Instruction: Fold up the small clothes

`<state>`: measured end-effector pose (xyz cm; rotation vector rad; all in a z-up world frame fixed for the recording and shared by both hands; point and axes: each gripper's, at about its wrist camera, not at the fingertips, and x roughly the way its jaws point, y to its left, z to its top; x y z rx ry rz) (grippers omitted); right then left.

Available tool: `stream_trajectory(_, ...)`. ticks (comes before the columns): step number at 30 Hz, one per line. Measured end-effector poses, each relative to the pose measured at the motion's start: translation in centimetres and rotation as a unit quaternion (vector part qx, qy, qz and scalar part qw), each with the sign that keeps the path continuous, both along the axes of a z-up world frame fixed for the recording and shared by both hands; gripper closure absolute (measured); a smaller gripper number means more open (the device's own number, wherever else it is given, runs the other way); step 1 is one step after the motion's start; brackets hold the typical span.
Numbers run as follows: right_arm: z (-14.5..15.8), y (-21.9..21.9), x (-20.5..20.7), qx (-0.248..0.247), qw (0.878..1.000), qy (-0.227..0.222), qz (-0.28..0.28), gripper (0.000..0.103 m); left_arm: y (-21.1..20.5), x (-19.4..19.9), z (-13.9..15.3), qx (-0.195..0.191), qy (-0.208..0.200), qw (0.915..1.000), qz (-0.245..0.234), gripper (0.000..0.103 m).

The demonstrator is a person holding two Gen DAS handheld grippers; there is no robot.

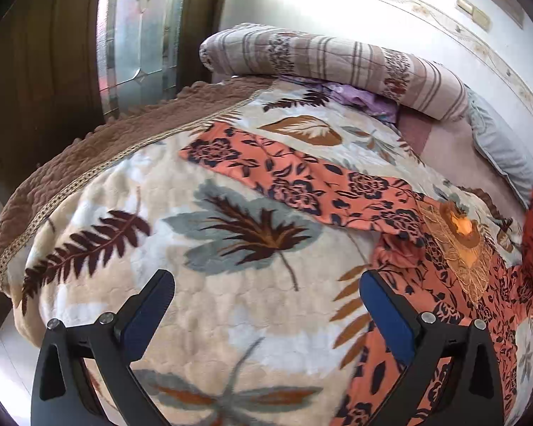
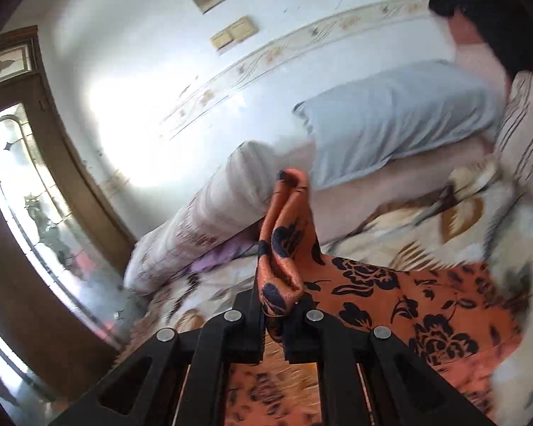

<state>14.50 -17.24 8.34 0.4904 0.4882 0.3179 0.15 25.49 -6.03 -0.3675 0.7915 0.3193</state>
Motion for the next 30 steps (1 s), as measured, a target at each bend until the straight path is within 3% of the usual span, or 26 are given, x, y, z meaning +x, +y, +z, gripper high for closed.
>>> stream_trajectory(2, -4.1, 4.4, 0.5, 0.043, 0.998, 0.042, 0.030, 0.092, 1.1, -0.5, -0.2, -0.003, 0.002, 0.9999, 0.011, 0.000)
stream_trajectory(3, -6.8, 6.6, 1.0, 0.051, 0.995, 0.066, 0.052, 0.077, 1.5, -0.7, -0.4, -0.006, 0.003, 0.9999, 0.013, 0.000)
stream_trajectory(4, -9.2, 7.9, 1.9, 0.051, 0.992, 0.084, 0.074, 0.058, 1.8, -0.8, -0.4, -0.008, 0.004, 0.9999, 0.014, 0.000)
stream_trajectory(5, -12.5, 9.5, 2.8, 0.030, 0.988, 0.121, 0.090, 0.010, 2.1, -0.9, -0.4, -0.009, 0.004, 0.9998, 0.017, 0.000)
stream_trajectory(6, -15.7, 10.3, 3.5, 0.009, 0.982, 0.165, 0.095, 0.006, 2.3, -1.0, -0.4, -0.010, 0.003, 0.9998, 0.019, 0.000)
stream_trajectory(8, -19.9, 9.3, 3.3, 0.022, 0.969, 0.220, 0.106, 0.006, 2.8, -1.0, -0.1, -0.006, -0.002, 0.9998, 0.017, 0.000)
stream_trajectory(9, -20.6, 7.7, 3.0, 0.035, 0.969, 0.222, 0.104, 0.006, 2.9, -0.9, 0.0, -0.001, -0.004, 0.9998, 0.017, 0.000)
stream_trajectory(11, -19.5, 5.2, 2.5, 0.040, 0.976, 0.193, 0.097, 0.006, 3.4, -0.3, 0.1, 0.003, -0.002, 0.9998, 0.017, 0.000)
stream_trajectory(14, -16.1, 2.1, 3.1, 0.022, 0.988, 0.138, 0.069, 0.006, 4.0, 1.3, 0.2, -0.021, 0.000, 0.9997, 0.009, 0.000)
stream_trajectory(15, -15.1, 1.4, 3.8, 0.021, 0.990, 0.129, 0.056, 0.006, 4.1, 1.8, 0.3, -0.033, -0.001, 0.9994, 0.007, 0.000)
stream_trajectory(17, -16.4, 0.5, 4.9, 0.000, 0.990, 0.136, 0.033, 0.006, 4.5, 3.6, 0.2, -0.083, -0.007, 0.9965, -0.010, 0.000)
stream_trajectory(20, -20.9, 0.9, 5.4, -0.058, 0.980, 0.182, 0.048, 0.006, 5.8, 7.0, -0.2, -0.151, -0.019, 0.9878, -0.033, 0.000)
stream_trajectory(22, -21.7, 1.0, 4.0, -0.073, 0.986, 0.137, 0.056, 0.006, 7.8, 9.2, -1.0, -0.204, -0.031, 0.9781, -0.021, 0.000)
stream_trajectory(23, -21.7, 0.6, 3.6, -0.064, 0.987, 0.136, 0.054, 0.006, 8.9, 10.2, -1.5, -0.229, -0.035, 0.9728, -0.012, 0.000)
stream_trajectory(28, -22.0, -0.3, 3.3, -0.036, 0.989, 0.133, 0.059, 0.005, 14.5, 13.2, -5.2, -0.311, -0.039, 0.9446, 0.098, 0.000)
stream_trajectory(30, -22.2, -0.4, 3.3, -0.031, 0.989, 0.131, 0.060, 0.005, 15.6, 13.5, -6.9, -0.337, -0.033, 0.9312, 0.135, 0.008)
